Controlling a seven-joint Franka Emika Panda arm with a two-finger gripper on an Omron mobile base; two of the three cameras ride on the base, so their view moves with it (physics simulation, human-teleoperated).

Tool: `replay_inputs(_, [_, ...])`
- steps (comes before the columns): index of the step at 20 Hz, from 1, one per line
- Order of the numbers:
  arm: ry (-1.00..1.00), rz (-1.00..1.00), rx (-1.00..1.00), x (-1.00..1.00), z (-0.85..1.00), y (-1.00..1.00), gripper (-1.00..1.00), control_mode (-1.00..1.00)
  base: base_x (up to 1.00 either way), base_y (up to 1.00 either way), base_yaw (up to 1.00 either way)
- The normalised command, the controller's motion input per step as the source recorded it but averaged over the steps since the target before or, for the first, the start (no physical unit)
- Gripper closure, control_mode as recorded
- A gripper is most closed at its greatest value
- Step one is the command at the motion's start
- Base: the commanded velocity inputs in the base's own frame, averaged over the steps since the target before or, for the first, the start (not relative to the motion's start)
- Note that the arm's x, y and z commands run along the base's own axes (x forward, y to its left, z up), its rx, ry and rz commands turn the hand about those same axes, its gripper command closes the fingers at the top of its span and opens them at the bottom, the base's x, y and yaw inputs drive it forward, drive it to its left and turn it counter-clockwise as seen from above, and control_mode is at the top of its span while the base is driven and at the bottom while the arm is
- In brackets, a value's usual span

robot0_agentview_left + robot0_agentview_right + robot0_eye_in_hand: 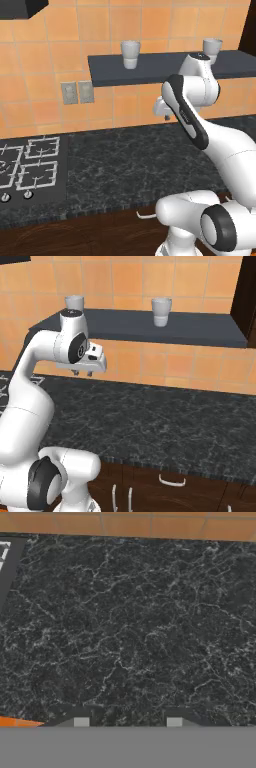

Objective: Take a straw from the drawer in front and place it inside the glass cup on the dining counter.

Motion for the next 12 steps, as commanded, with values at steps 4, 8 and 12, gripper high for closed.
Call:
replay_inputs(4, [0.0,0.0,0.0,0.0,0.0,0.0,-1.0,1.0,-0.36,0.01,0.0])
replay_inputs(8, [0.0,0.0,0.0,0.0,0.0,0.0,-1.0,1.0,-0.95,0.42,0.03])
replay_inputs(12, [0.0,0.0,0.0,0.0,0.0,0.0,-1.0,1.0,-0.28,0.84,-0.16])
